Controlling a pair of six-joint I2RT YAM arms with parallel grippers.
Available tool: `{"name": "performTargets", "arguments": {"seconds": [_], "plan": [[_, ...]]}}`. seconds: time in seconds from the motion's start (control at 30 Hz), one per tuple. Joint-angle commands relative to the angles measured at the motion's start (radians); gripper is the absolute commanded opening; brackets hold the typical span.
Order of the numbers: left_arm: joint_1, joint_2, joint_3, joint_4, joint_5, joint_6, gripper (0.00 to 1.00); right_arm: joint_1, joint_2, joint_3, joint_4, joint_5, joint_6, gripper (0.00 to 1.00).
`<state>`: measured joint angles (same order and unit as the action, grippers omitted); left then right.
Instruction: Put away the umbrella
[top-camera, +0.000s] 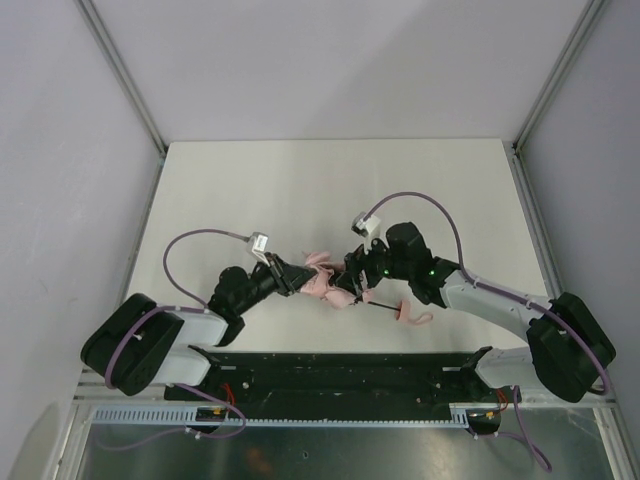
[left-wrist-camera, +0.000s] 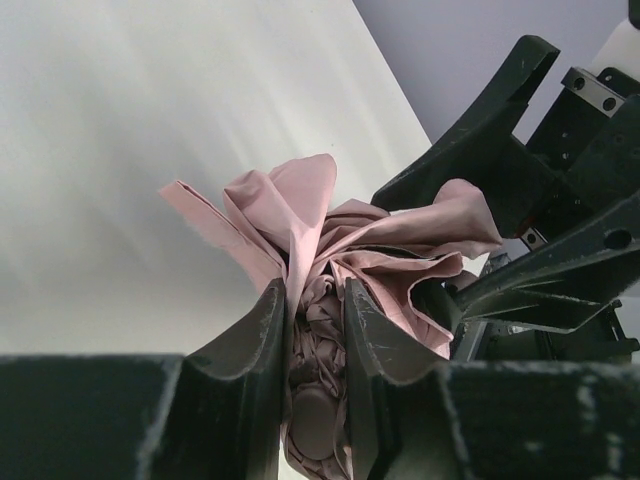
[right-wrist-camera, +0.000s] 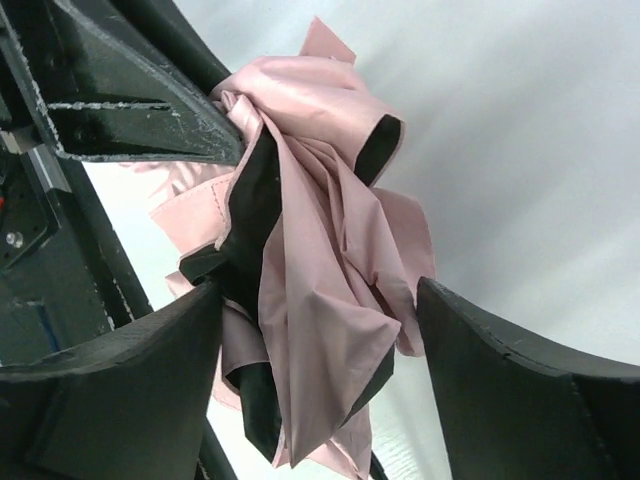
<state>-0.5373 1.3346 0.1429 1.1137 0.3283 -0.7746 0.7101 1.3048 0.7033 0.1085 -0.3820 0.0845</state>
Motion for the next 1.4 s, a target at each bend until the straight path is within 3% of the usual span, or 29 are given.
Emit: {"name": "performTargets", "arguments": {"seconds": [0.0,0.1,0.23,0.6,0.67,0.83,0.97,1.03,1.13,1.23,1.3,1.37], "plan": [[-0.004,-0.026,-0.016,0.021,0.011,0.076,0.0,-0.006,-0.012,0.002,0.001,0.114,0.044,0.73],[-0.004,-0.035,-0.014,0.021,0.012,0.069,0.0,-0.003,-0.008,0.002,-0.019,0.18,0.047,0.55],[-0.004,-0.04,-0.015,0.021,0.011,0.062,0.0,0.028,-0.008,0.003,-0.059,0.342,0.03,0.4],[-0.003,-0.054,-0.013,0.021,0.01,0.046,0.0,0.084,0.02,0.023,-0.153,0.465,0.029,0.38],[-0.004,-0.056,-0.013,0.019,0.008,0.04,0.0,0.085,-0.004,0.024,-0.148,0.444,0.021,0.44],[-0.004,-0.05,-0.018,0.02,0.003,0.014,0.0,0.111,-0.093,0.027,-0.149,0.443,-0.01,0.72],[-0.004,-0.053,-0.02,0.019,0.002,0.008,0.0,0.126,-0.184,0.062,-0.234,0.496,-0.044,0.87],[-0.004,-0.056,-0.02,0.018,0.003,0.007,0.0,0.128,-0.234,0.081,-0.264,0.449,-0.066,0.95],[-0.004,-0.063,-0.02,0.013,-0.001,0.005,0.0,0.163,-0.269,0.091,-0.234,0.3,-0.079,0.99],[-0.004,-0.068,-0.02,0.011,0.002,0.001,0.0,0.225,-0.206,0.11,-0.175,0.276,-0.144,0.99],[-0.004,-0.075,-0.024,0.012,0.002,0.0,0.0,0.221,-0.14,0.144,-0.158,0.264,-0.184,0.99],[-0.004,-0.08,-0.029,0.01,0.0,0.003,0.0,0.177,-0.076,0.177,-0.133,0.129,-0.213,0.99]]}}
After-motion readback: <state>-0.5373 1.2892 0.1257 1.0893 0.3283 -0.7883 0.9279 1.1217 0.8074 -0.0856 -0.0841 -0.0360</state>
